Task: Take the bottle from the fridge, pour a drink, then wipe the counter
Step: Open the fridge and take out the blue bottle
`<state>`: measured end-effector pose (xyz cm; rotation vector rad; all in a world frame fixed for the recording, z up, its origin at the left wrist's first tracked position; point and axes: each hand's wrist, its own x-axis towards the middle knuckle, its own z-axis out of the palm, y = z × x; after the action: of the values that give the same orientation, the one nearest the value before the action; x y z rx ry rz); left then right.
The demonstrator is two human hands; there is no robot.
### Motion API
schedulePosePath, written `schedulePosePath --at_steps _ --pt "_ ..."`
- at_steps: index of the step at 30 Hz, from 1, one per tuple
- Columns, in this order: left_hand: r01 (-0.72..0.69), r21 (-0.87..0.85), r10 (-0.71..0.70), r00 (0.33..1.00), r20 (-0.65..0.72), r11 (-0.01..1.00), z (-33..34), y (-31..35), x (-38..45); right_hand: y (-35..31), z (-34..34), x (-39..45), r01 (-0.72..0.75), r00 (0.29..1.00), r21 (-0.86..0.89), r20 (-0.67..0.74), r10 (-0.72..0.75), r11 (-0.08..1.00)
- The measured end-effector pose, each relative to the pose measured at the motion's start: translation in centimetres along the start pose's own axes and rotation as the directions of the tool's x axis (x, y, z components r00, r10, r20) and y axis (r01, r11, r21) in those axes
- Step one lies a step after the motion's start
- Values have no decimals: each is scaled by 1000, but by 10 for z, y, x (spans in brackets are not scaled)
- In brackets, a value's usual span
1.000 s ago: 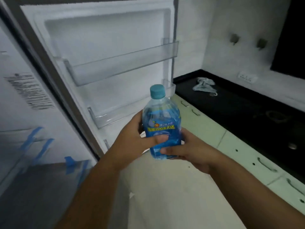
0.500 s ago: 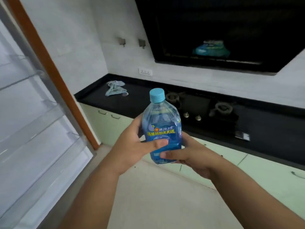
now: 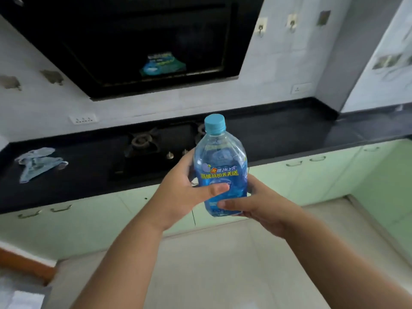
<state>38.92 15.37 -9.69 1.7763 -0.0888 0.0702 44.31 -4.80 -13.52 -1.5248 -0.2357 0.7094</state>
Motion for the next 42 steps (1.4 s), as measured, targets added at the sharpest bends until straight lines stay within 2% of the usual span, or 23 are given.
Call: schedulePosePath --at_steps 5,14,27,36,42 --pt "9 0 -9 983 185 1000 46 -6 26 23 -36 -38 2 984 66 -177 10 998" --pt "-16 15 9 931 365 1000 157 9 77 43 -135 -88 36 943 153 -331 17 988" --pt "3 -9 1 911 412 1000 302 33 179 34 -315 -94 21 936 168 -351 40 986" --pt "27 -32 -10 901 435 999 346 21 262 28 -395 -54 -18 931 186 -355 85 982" --pt "52 -93 2 862 506 994 363 2 347 19 -448 -1 -19 908 187 -408 95 982"
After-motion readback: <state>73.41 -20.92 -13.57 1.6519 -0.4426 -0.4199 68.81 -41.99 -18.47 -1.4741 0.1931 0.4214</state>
